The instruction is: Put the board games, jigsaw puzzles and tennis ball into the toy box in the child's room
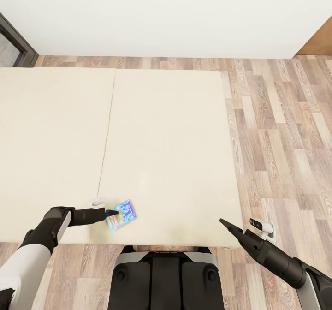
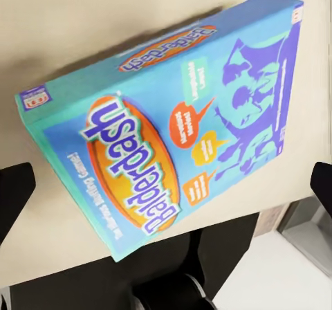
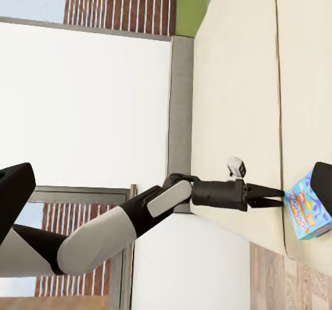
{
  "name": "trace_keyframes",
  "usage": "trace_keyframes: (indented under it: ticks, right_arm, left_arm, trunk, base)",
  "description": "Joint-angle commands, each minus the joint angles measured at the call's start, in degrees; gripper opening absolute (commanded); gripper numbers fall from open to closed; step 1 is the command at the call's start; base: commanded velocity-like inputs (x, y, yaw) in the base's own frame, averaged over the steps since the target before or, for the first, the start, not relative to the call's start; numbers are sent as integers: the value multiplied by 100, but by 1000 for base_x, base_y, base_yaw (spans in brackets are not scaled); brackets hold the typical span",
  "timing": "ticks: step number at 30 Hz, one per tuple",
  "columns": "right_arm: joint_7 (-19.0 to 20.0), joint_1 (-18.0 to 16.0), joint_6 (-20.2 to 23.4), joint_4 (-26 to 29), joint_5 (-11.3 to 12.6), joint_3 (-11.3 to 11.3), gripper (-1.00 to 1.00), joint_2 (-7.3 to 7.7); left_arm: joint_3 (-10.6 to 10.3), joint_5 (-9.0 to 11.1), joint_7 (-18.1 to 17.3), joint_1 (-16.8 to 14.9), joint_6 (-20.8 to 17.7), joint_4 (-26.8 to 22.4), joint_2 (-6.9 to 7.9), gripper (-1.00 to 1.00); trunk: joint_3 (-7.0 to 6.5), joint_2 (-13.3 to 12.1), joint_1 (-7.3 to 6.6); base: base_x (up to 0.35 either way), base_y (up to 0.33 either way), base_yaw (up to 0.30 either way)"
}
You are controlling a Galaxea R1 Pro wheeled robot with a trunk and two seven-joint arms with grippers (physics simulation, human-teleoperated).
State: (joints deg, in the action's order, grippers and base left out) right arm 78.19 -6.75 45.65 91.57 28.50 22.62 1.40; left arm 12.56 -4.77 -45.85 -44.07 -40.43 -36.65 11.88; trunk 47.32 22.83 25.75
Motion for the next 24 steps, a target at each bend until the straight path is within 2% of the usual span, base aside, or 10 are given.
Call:
trace_keyframes:
  ticks: [1,9,20,24]
  right_arm:
    - [8,-2,49,1,16,8,100,1]
    - [12,-2,55,1,18,117,100,1]
    - [12,-2,57,1,21,143,100,1]
    - [12,-2,57,1,21,145,100,1]
  left_arm:
    - [31,-51,-45,-3,-37,-26,-8,100]
    - [36,-50,-39,-4,-43,-116,-16,100]
    - [38,-51,-23,-5,-44,-130,-21,100]
    - [42,-44,89,-2,-39,-131,-25,100]
  trunk:
    - [6,9,3]
    - [6,9,3]
    - [6,9,3]
    - [6,9,3]
  base:
    - [0,0,0]
    - [0,0,0]
    - [0,0,0]
    - [0,-1,0]
